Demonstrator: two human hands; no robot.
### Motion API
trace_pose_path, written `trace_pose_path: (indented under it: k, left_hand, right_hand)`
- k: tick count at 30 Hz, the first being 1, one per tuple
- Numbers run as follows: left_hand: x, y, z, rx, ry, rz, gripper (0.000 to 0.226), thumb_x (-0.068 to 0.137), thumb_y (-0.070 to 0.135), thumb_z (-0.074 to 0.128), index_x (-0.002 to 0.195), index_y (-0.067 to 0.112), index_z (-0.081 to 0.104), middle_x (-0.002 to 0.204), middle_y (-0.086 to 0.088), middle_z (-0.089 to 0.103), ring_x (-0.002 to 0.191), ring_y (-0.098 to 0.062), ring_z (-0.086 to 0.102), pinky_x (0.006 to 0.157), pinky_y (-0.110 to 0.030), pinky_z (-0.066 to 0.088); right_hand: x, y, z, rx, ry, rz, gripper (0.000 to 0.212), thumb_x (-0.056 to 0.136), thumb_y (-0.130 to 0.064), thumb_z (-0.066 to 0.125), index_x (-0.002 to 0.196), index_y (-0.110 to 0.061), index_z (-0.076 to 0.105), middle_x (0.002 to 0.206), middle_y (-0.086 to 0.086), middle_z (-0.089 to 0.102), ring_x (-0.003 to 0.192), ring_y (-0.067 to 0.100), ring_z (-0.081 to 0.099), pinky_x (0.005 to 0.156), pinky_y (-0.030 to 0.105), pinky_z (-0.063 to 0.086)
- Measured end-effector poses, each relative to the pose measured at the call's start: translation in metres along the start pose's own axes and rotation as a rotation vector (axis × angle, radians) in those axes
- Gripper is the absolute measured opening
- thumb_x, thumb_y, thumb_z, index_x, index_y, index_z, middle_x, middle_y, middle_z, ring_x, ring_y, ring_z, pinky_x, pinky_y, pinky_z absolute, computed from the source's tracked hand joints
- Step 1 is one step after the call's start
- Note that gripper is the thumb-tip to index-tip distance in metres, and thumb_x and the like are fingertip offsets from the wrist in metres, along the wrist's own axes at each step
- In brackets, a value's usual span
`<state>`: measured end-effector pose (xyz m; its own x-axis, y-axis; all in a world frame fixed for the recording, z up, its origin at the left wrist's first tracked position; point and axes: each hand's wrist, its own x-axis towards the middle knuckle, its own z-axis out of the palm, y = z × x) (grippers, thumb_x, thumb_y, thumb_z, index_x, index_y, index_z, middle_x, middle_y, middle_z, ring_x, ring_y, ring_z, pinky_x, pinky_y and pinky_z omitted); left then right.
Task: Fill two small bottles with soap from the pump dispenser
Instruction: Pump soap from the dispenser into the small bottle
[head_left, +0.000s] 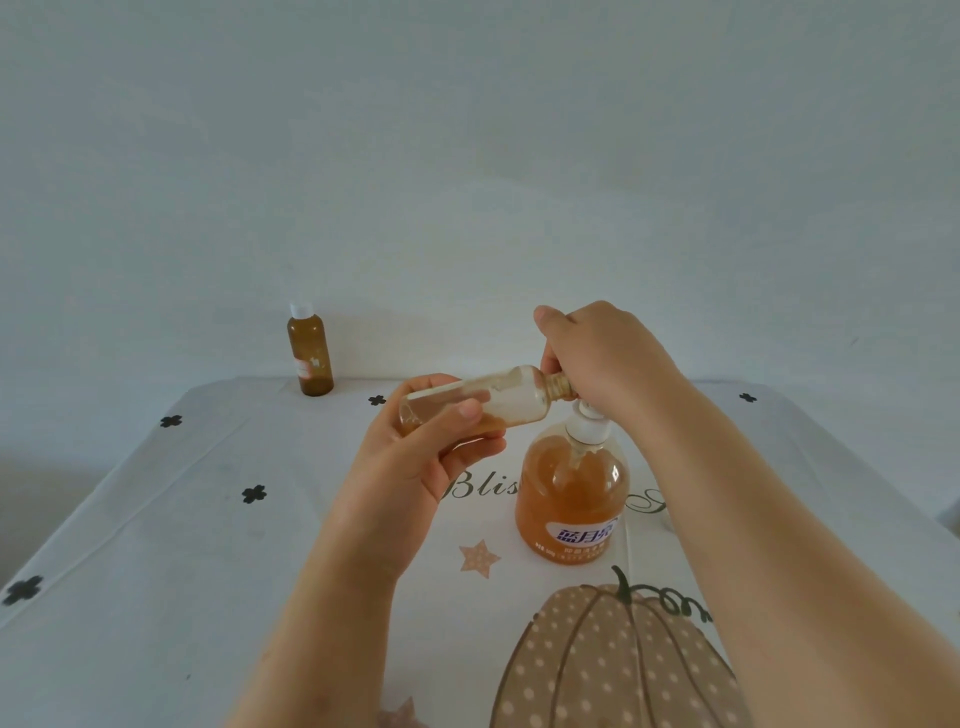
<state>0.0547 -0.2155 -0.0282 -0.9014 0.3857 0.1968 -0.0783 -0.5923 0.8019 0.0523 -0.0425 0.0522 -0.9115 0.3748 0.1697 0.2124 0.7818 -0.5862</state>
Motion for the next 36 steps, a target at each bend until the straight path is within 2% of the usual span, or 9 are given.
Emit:
trace_pose_path:
  k: [4,9,23,28,36]
  left_hand:
    - [0.003,-0.001,-0.004,0.027,0.005,0.0,0.04,0.079,0.012,0.071,0.115,0.002,0.057,0.109,-0.018,0.071,0.098,-0.032,0.071,0.079,-0.033,0.058]
    - [0.005,-0.001,-0.006,0.022,0.023,-0.019,0.042,0.077,0.011,0.072,0.116,0.003,0.057,0.11,-0.018,0.071,0.097,-0.032,0.071,0.078,-0.033,0.058]
    - [0.002,0.0,-0.003,-0.002,0.012,-0.004,0.038,0.078,0.01,0.071,0.113,0.003,0.057,0.106,-0.017,0.071,0.095,-0.032,0.071,0.079,-0.033,0.057]
    - [0.001,0.001,-0.001,0.004,0.004,0.003,0.04,0.078,0.011,0.071,0.113,0.003,0.057,0.107,-0.017,0.071,0.097,-0.032,0.071,0.081,-0.034,0.057]
    - [0.002,0.001,-0.001,-0.006,0.009,-0.003,0.041,0.078,0.012,0.071,0.116,0.002,0.057,0.106,-0.017,0.071,0.094,-0.031,0.071,0.079,-0.033,0.057]
  right_hand:
    - [-0.001,0.006,0.006,0.04,0.025,-0.02,0.053,0.104,-0.037,0.037,0.08,-0.007,0.073,0.061,-0.002,0.063,0.062,0.02,0.058,0.06,0.03,0.043]
    - [-0.001,0.007,0.009,0.066,-0.004,-0.007,0.052,0.104,-0.038,0.039,0.071,-0.013,0.07,0.061,-0.001,0.062,0.057,0.018,0.055,0.056,0.029,0.038]
    - [-0.005,-0.004,-0.002,0.089,-0.017,0.053,0.05,0.103,-0.039,0.04,0.079,-0.01,0.074,0.06,-0.001,0.063,0.056,0.018,0.058,0.058,0.028,0.042]
    - [-0.006,-0.005,-0.006,0.085,-0.013,0.064,0.049,0.102,-0.037,0.04,0.077,-0.011,0.074,0.057,-0.001,0.063,0.054,0.021,0.059,0.065,0.031,0.047]
    - [-0.003,-0.004,-0.004,0.103,-0.006,0.076,0.045,0.101,-0.038,0.044,0.079,-0.011,0.073,0.056,-0.003,0.061,0.055,0.02,0.058,0.063,0.031,0.046]
